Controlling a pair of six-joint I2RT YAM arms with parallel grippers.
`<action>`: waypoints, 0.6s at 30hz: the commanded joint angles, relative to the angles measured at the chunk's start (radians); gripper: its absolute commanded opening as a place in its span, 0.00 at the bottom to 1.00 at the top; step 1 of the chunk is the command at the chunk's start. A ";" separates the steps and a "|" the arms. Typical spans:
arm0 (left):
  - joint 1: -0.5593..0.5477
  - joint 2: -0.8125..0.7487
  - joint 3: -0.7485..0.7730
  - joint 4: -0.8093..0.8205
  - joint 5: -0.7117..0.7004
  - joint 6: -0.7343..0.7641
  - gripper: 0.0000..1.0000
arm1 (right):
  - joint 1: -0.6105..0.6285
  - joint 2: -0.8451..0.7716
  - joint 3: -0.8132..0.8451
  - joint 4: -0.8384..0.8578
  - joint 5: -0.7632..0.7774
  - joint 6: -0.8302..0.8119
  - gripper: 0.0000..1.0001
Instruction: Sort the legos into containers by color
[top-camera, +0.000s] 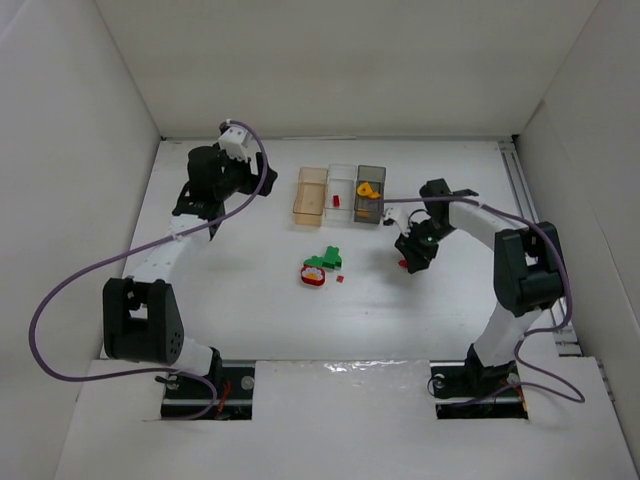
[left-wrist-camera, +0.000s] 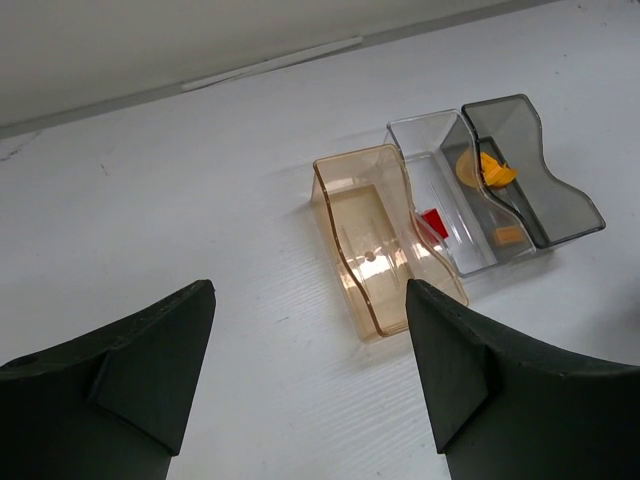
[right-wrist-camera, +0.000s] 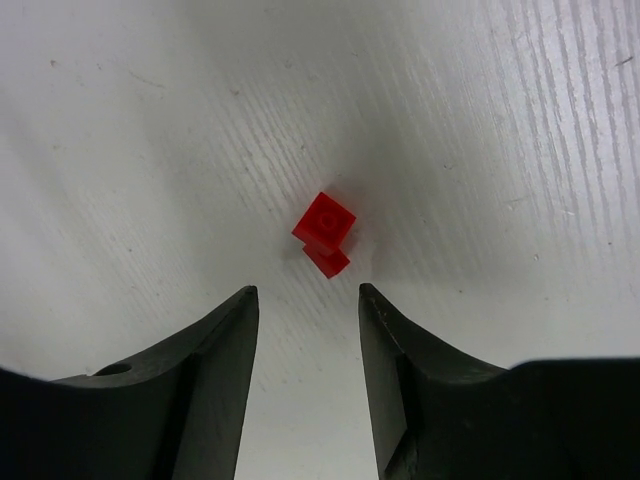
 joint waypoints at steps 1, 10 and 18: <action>0.016 -0.052 -0.006 0.034 0.015 0.012 0.74 | 0.044 -0.024 -0.009 0.036 -0.020 0.061 0.50; 0.045 -0.043 -0.006 0.034 0.035 0.012 0.76 | 0.095 0.036 0.013 0.066 0.011 0.106 0.47; 0.064 -0.043 -0.006 0.025 0.044 0.012 0.76 | 0.115 0.045 0.013 0.118 0.058 0.155 0.51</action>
